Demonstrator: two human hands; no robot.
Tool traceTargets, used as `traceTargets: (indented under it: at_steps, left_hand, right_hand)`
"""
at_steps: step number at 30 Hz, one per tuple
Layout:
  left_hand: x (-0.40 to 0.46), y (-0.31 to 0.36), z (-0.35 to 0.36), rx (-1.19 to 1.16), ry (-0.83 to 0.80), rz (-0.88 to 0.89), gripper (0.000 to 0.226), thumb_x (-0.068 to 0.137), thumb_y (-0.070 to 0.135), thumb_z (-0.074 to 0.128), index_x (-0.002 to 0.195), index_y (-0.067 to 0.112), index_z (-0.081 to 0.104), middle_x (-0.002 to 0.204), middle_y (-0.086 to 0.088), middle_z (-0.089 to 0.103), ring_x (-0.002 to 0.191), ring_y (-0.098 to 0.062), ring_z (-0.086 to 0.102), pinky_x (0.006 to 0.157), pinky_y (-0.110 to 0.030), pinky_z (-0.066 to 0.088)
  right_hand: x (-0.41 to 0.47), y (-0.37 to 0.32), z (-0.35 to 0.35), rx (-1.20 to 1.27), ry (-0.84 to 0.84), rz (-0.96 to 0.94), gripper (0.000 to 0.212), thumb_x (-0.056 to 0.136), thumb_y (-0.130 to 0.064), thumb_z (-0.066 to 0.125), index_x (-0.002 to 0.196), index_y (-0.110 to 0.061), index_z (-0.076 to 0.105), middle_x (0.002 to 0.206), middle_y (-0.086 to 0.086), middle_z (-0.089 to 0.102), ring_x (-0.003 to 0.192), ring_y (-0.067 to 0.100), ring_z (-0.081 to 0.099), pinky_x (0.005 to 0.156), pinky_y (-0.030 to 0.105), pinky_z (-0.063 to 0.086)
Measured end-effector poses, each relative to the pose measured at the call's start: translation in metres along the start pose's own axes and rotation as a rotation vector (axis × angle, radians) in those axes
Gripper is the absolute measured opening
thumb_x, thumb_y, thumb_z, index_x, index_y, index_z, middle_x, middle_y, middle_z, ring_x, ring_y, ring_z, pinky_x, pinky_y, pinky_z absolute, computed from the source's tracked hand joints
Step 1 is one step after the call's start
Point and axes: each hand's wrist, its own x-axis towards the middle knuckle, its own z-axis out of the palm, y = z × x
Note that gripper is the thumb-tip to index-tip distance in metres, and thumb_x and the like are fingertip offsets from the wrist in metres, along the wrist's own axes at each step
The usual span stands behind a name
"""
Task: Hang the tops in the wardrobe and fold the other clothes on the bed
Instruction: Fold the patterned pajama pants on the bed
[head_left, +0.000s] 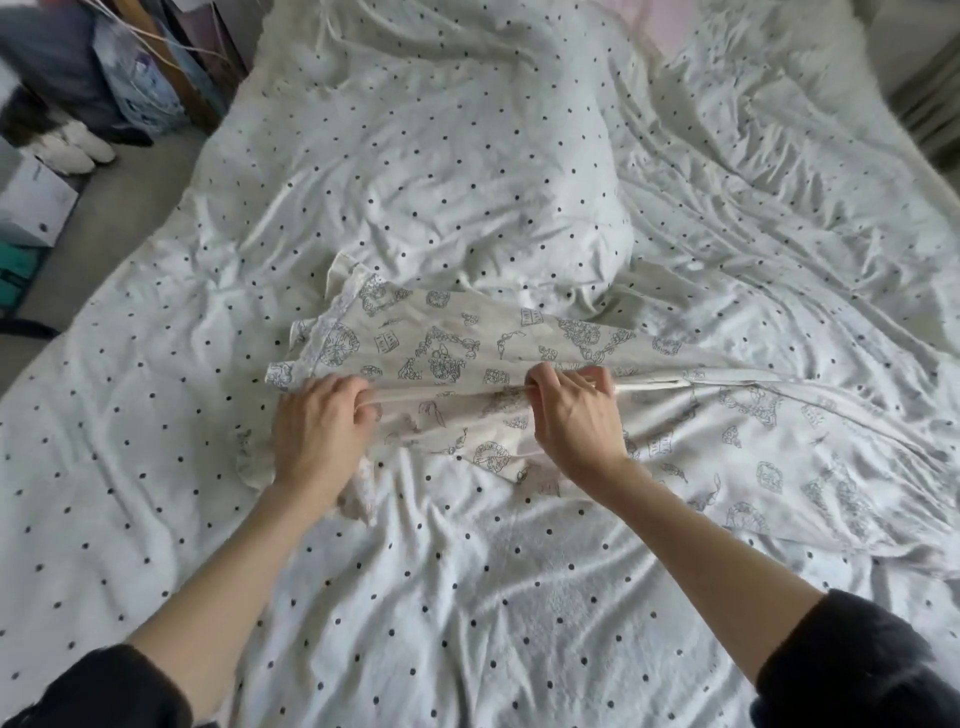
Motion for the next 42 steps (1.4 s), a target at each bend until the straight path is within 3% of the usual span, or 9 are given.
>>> traceTargets:
  at_steps: [4,8,15,20,26,30,35,40,42]
  left_hand:
    - [0.051,-0.007,-0.017,0.017,0.026,-0.084,0.012,0.082,0.002,0.064,0.09,0.007,0.071,0.079,-0.013,0.07,0.062,-0.029,0.062,0.058,-0.035,0.046]
    - [0.113,-0.016,-0.016,0.105,-0.002,-0.021,0.016,0.087,0.006,0.06,0.098,0.011,0.069,0.088,-0.006,0.069,0.069,-0.02,0.056,0.065,-0.032,0.043]
    - [0.208,-0.024,0.022,0.207,-0.268,-0.103,0.016,0.094,0.017,0.055,0.097,0.023,0.069,0.077,0.008,0.06,0.076,-0.018,0.054,0.077,-0.029,0.035]
    - [0.219,-0.044,0.059,0.182,-0.343,-0.209,0.027,0.093,0.014,0.053,0.114,0.028,0.062,0.122,0.003,0.062,0.107,-0.024,0.058,0.094,-0.035,0.037]
    - [0.22,-0.063,0.061,0.189,-0.155,-0.191,0.028,0.092,0.012,0.055,0.117,0.019,0.063,0.119,-0.009,0.062,0.107,-0.03,0.056,0.089,-0.036,0.034]
    - [0.216,-0.076,0.05,0.011,-0.057,-0.296,0.029,0.095,0.026,0.049,0.121,0.015,0.057,0.121,-0.014,0.058,0.113,-0.034,0.052,0.094,-0.044,0.038]
    - [0.173,-0.121,0.046,-0.237,-0.198,-0.576,0.063,0.09,0.053,0.05,0.136,0.011,0.041,0.137,-0.014,0.045,0.122,-0.032,0.046,0.097,-0.042,0.04]
    - [0.118,-0.147,0.043,-0.581,-0.33,-0.973,0.05,0.082,0.064,0.052,0.085,0.015,0.06,0.078,-0.003,0.064,0.073,-0.024,0.062,0.059,-0.027,0.046]
    - [0.106,-0.147,0.04,-0.758,-0.381,-1.129,0.053,0.08,0.064,0.055,0.08,0.012,0.059,0.063,-0.003,0.066,0.056,-0.018,0.064,0.046,-0.022,0.047]
  right_hand:
    - [0.048,0.008,-0.005,0.018,-0.003,0.054,0.015,0.097,-0.012,0.05,0.092,-0.003,0.06,0.066,0.006,0.064,0.051,0.015,0.044,0.087,0.041,0.043]
    - [0.092,0.023,0.001,-0.025,-0.057,0.143,0.022,0.1,-0.021,0.042,0.104,-0.007,0.059,0.081,0.007,0.069,0.063,0.022,0.056,0.088,0.037,0.035]
    - [0.135,0.051,0.038,-0.061,-0.185,0.308,0.018,0.1,-0.018,0.039,0.108,-0.01,0.053,0.093,0.008,0.069,0.078,0.027,0.062,0.088,0.036,0.039]
    - [0.14,0.048,0.07,-0.082,-0.329,0.42,0.028,0.098,-0.025,0.04,0.122,-0.014,0.049,0.122,0.007,0.057,0.115,0.024,0.05,0.103,0.044,0.03]
    - [0.117,-0.01,0.091,-0.013,-0.234,0.09,0.043,0.098,-0.036,0.04,0.137,-0.02,0.042,0.151,0.005,0.033,0.141,0.023,0.025,0.116,0.053,0.006]
    - [0.121,-0.043,0.113,0.002,-0.412,-0.147,0.054,0.099,-0.046,0.028,0.148,-0.023,0.022,0.157,0.007,0.013,0.145,0.026,0.01,0.113,0.053,-0.009]
    - [0.142,-0.05,0.136,-0.015,-0.627,-0.08,0.058,0.098,-0.054,0.019,0.149,-0.03,0.012,0.159,0.001,0.004,0.146,0.019,0.001,0.111,0.051,-0.015]
    - [0.129,-0.07,0.134,0.044,-0.498,-0.031,0.055,0.097,-0.053,0.023,0.147,-0.03,0.021,0.159,0.002,0.009,0.146,0.021,0.002,0.112,0.058,-0.013]
    - [0.112,-0.084,0.132,0.08,-0.472,-0.087,0.058,0.096,-0.053,0.018,0.148,-0.027,0.022,0.158,0.003,0.011,0.146,0.023,0.004,0.112,0.058,-0.013]
